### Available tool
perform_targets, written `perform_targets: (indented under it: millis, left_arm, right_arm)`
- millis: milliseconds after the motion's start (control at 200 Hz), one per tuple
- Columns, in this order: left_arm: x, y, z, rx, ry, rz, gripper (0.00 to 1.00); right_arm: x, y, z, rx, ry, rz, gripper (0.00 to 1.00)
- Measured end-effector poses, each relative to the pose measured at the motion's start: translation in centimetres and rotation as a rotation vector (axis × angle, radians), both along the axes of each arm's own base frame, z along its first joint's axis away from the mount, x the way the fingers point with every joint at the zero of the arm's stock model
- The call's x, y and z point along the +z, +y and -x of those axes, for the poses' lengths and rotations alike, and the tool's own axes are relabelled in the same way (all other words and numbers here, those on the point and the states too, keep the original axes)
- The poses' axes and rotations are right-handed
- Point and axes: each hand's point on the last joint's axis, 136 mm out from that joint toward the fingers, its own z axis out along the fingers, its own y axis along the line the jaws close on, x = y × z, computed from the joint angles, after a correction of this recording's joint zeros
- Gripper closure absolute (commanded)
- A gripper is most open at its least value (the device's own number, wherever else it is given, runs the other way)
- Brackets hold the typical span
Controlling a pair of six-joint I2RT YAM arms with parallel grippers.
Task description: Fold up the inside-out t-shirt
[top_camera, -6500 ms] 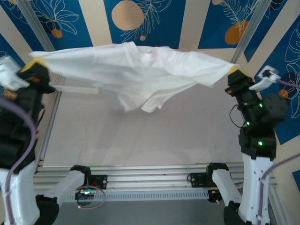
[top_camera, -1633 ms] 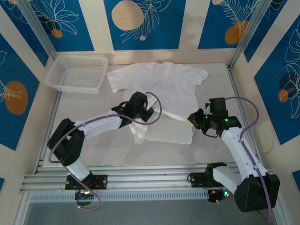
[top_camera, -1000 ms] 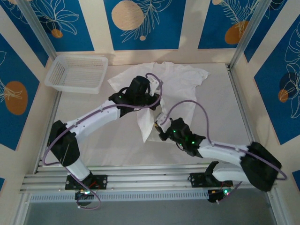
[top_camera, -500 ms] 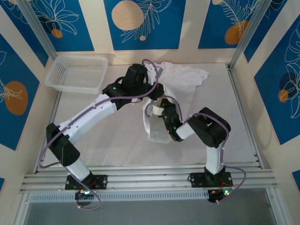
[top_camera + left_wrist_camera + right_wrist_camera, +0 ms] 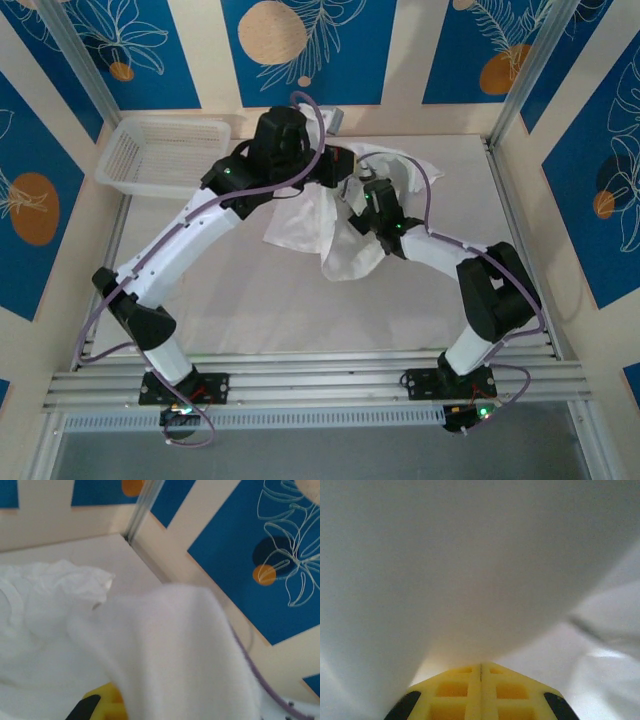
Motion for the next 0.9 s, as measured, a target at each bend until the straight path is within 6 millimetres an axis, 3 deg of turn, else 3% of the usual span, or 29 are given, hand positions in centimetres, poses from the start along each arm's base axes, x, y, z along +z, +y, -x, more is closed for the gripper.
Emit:
perform_targets:
  millis: [105,205,315,465,565,730,900]
  left_arm:
    - [1.1,0.5,-0.2,0.025,-0.026,0.002,1.0]
    - [1.5,0.6,-0.1,0.022,-0.03,0.003,1.0]
    - [2.9,-0.2,0.3,-0.021,-0.035,0.034,1.0]
    - [5.6,-2.0,0.5,-0.09,-0.055,0.099,1.0]
    - [6.8,-3.2,1.0,-0.136,-0.059,0.131,1.0]
    - [8.0,-4.7,1.0,-0.175,-0.057,0.168,1.0]
    - [7.7,-5.9,1.6,-0.216,-0.014,0.198,1.0]
  right_arm:
    - [-2.8,0.8,2.3,-0.011,0.205,-0.067,1.0]
    - [-3.8,0.5,3.0,-0.069,0.36,-0.141,1.0]
    - [-2.6,0.6,3.1,-0.138,0.461,-0.278,1.0]
    - [0.0,2.2,2.6,-0.218,0.517,-0.501,1.0]
    - [-0.4,3.9,2.3,-0.26,0.588,-0.587,1.0]
    - [-3.2,6.1,2.8,-0.334,0.755,-0.69,1.0]
    - [-0.4,6.3,1.8,-0.389,0.783,-0.814,1.0]
